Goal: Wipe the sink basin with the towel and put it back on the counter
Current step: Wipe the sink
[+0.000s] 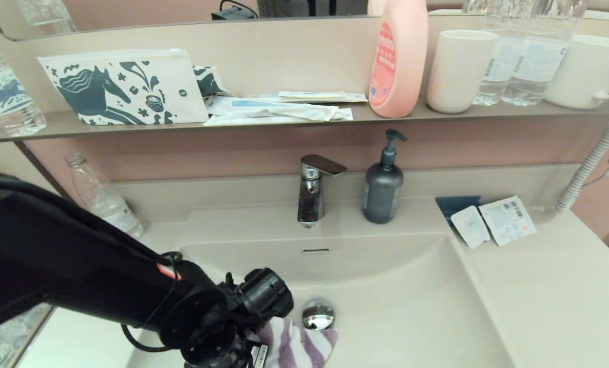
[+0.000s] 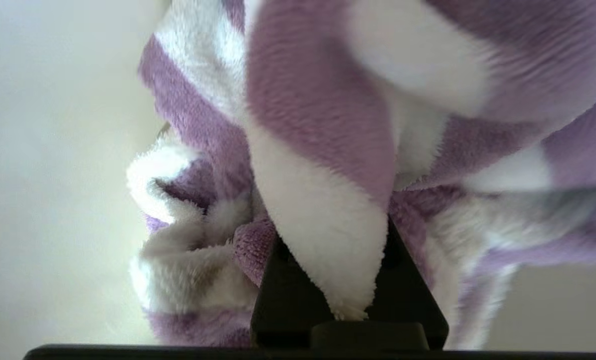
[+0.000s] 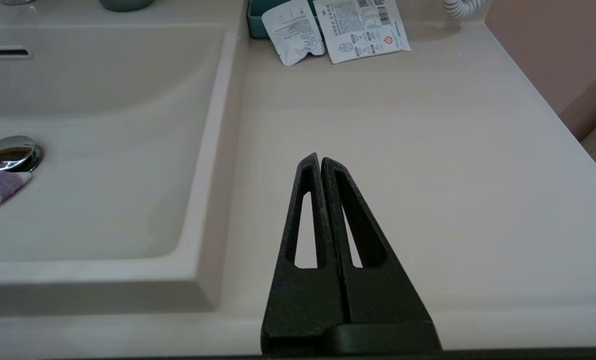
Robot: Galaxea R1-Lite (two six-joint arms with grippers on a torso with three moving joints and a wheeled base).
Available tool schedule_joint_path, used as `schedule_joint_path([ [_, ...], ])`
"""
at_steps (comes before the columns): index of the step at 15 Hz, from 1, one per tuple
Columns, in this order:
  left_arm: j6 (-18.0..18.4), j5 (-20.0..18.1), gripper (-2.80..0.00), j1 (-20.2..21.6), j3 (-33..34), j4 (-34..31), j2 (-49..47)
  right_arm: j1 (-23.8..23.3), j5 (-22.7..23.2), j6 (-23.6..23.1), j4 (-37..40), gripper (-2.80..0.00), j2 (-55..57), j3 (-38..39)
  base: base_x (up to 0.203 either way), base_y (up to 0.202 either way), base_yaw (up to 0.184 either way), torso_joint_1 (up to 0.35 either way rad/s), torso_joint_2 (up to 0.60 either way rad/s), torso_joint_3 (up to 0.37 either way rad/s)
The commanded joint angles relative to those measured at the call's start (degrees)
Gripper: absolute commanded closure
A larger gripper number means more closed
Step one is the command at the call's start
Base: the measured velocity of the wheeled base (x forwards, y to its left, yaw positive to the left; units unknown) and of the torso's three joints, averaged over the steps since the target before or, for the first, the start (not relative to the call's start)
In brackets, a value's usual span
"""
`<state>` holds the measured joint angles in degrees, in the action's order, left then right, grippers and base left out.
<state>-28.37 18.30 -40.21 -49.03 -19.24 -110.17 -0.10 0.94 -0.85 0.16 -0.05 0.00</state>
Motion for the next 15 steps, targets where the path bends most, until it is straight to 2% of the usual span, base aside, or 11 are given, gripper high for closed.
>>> schedule_joint_path([
  [1,7.6,0.1,0.0,5.6,0.5,7.3,0.8,0.0,0.0,0.0,0.0,0.0,0.0,0.0,0.0,0.0,0.0,0.0,0.0,0.0],
  [2,9.7,0.0,0.0,6.9,0.7,10.2,0.4,0.0,0.0,0.0,0.0,0.0,0.0,0.0,0.0,0.0,0.0,0.0,0.0,0.0],
  [5,15.7,-0.9,0.0,10.0,1.2,12.0,-0.4,0.0,0.0,0.0,0.0,0.0,0.0,0.0,0.0,0.0,0.0,0.0,0.0,0.0],
  [6,16.8,-1.6,0.0,11.1,1.3,14.0,-1.1,0.0,0.0,0.0,0.0,0.0,0.0,0.0,0.0,0.0,0.0,0.0,0.0,0.0],
  [8,17.4,-1.9,0.0,12.2,2.4,22.6,-2.9,0.0,0.0,0.0,0.0,0.0,0.0,0.0,0.0,0.0,0.0,0.0,0.0,0.0],
  [10,17.3,-1.9,0.0,11.9,4.5,33.5,-5.3,0.0,0.0,0.0,0.0,0.0,0.0,0.0,0.0,0.0,0.0,0.0,0.0,0.0],
  [12,16.1,-1.0,0.0,9.9,6.4,42.7,-9.3,0.0,0.0,0.0,0.0,0.0,0.0,0.0,0.0,0.0,0.0,0.0,0.0,0.0],
  [15,9.0,1.1,0.0,4.0,6.1,44.0,-11.0,0.0,0.0,0.0,0.0,0.0,0.0,0.0,0.0,0.0,0.0,0.0,0.0,0.0],
])
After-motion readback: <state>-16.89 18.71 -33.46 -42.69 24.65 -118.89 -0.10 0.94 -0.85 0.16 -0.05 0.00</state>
